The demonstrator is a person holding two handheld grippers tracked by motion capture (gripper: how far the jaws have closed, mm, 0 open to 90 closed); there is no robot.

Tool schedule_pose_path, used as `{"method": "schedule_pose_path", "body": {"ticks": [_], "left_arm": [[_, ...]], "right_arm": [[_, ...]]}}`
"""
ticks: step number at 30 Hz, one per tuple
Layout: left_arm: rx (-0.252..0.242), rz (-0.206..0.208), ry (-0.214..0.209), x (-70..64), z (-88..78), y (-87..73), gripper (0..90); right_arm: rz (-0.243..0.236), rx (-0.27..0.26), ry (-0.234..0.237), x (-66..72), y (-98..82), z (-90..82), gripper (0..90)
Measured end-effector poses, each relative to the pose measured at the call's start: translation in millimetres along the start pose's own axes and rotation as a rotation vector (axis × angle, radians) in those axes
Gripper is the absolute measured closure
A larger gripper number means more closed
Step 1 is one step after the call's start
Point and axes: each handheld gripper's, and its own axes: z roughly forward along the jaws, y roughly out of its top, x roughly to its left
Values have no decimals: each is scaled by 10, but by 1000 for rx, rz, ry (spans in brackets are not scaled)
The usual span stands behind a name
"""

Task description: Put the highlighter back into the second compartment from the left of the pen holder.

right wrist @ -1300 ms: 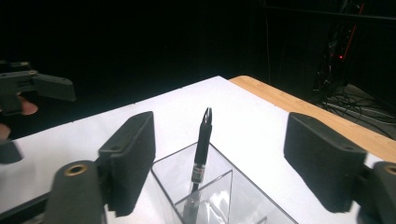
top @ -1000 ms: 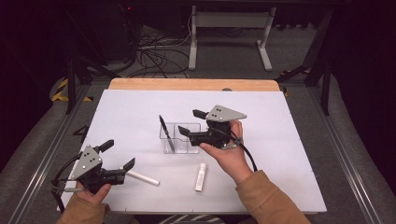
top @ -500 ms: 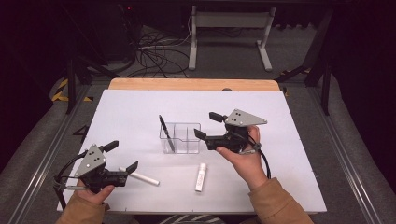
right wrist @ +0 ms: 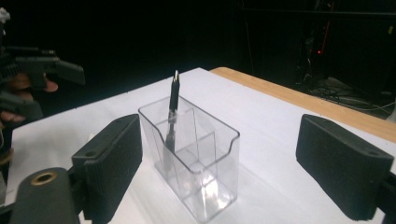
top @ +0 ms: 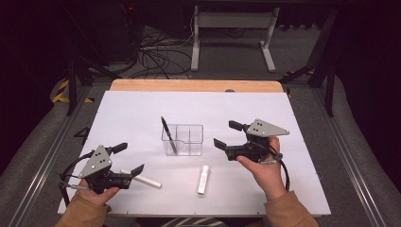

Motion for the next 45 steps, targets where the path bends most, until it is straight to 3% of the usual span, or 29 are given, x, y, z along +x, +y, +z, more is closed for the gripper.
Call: {"method": "schedule_pose_path", "body": {"ticks": [6,11,13,15,19,30,33,45], "left_arm": [[27,-23,-40,68,-30,50,188],[41,-25,-43,103,-52,75,205],[81,-26,-76,110,-49,70,301],[118,-46,-84,131,-32,78,274],[123,-31,-87,135,-25,93,270],[188,90,-120,85,36,224,246],[240,119,-167,100,52,279,266],[366,220,-245,140,130,379,267]], "right_arm": [[-5,18,3,-7,-92,-104,159],[14,8,4,-28,-168,-148,172],[23,13,1,-43,-193,-150,175],[26,15,5,-56,-211,-151,183],[26,22,12,-71,-235,-159,188],[38,32,7,-108,-277,-191,195],[36,34,9,-112,-281,-188,195],[46,40,14,-118,-291,-192,201]]}}
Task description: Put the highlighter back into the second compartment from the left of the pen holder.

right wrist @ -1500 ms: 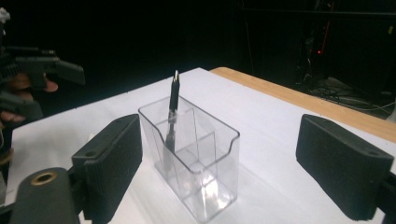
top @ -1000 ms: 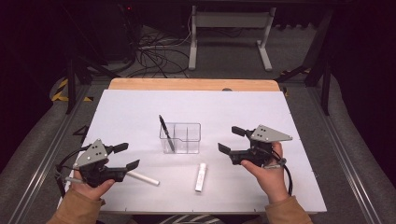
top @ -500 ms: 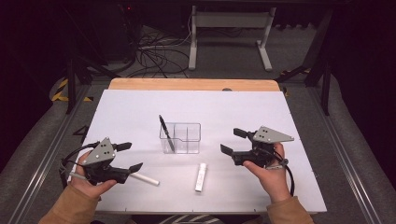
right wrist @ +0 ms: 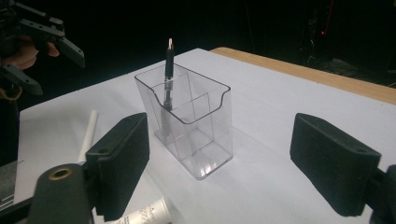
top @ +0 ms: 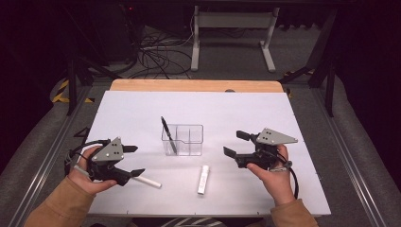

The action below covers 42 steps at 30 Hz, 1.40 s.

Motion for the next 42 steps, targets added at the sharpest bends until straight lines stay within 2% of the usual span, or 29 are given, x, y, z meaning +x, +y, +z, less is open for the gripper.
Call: {"method": "schedule_pose_path", "body": {"ticks": [3,10,15,23,36,38,42], "left_arm": [[26,-1,-36,34,26,0,295],[94,21,-56,75,62,3,243],[120,45,-79,90,91,-12,268],[204,61,-108,122,170,-18,292],[265,121,-117,115,230,8,308],[279,135,-132,130,240,3,329],[285,176,-136,145,251,-9,352]], "right_arm": [[3,2,1,-5,-1,0,201],[5,13,6,-39,-9,-22,206],[-13,16,1,-59,-5,-55,202],[-10,18,5,-110,-10,-82,203],[3,27,15,-125,-27,-64,204],[2,25,15,-124,-25,-68,204],[3,22,15,-123,-24,-71,204]]}}
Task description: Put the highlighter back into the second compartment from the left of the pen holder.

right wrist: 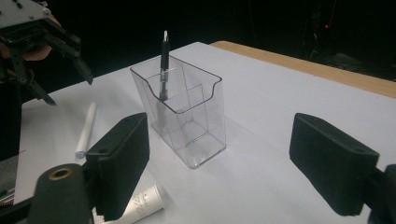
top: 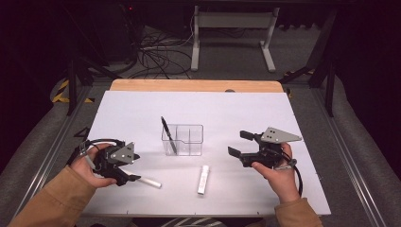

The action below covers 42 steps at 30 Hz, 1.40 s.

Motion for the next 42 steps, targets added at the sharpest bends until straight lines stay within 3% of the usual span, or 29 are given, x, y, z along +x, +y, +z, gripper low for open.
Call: {"method": "schedule_pose_path", "body": {"ticks": [7,11,15,18,24,42], "left_arm": [[6,43,-31,7,43,-4,385],[42,25,-79,45,106,6,421],[61,27,-136,85,169,5,490],[69,45,-152,112,208,1,486],[104,96,-153,112,271,13,490],[201,191,-119,54,418,30,556]], "right_arm": [[1,-1,3,-1,-5,-1,204],[0,0,6,3,-7,0,205],[4,4,10,3,-12,3,206],[6,2,12,4,-11,1,206],[8,-1,12,0,-12,-3,207],[10,14,24,7,-29,25,204]]}}
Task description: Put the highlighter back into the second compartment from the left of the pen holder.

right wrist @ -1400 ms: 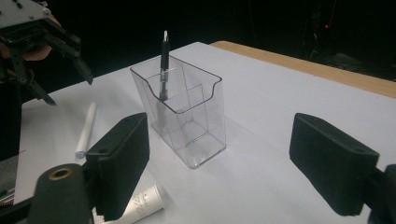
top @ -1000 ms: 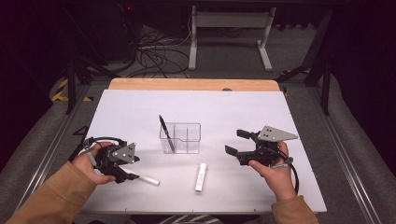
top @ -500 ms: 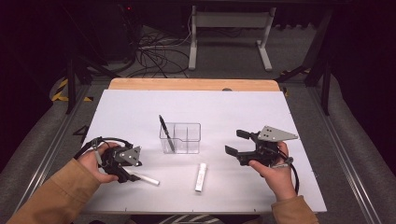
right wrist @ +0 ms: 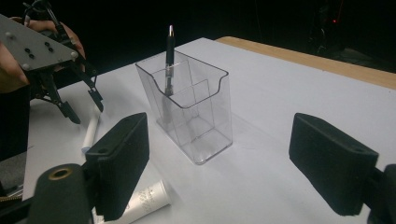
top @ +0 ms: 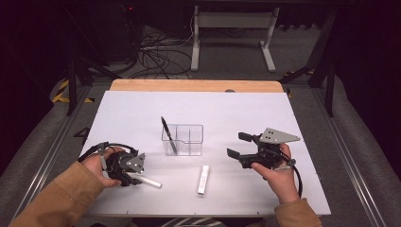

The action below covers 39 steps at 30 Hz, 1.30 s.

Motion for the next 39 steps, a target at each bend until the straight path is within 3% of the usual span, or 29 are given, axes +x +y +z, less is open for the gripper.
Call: {"method": "schedule_pose_path", "body": {"ticks": [12,13,15,18,32,34,39], "left_arm": [[30,33,8,-34,57,17,648],[43,51,13,-29,60,25,650],[43,37,14,-45,80,25,657],[60,68,11,-41,98,28,685],[61,145,-4,-60,108,32,784],[51,128,-4,-74,101,29,785],[17,130,11,-61,10,37,786]], "right_arm": [[7,-6,16,-12,-3,43,205],[8,-5,17,-12,-4,46,205],[9,0,16,-16,-6,50,205],[11,2,15,-21,-10,54,205],[14,8,25,-12,-15,54,204],[15,9,25,-12,-16,57,204],[15,8,22,-12,-17,56,204]]}}
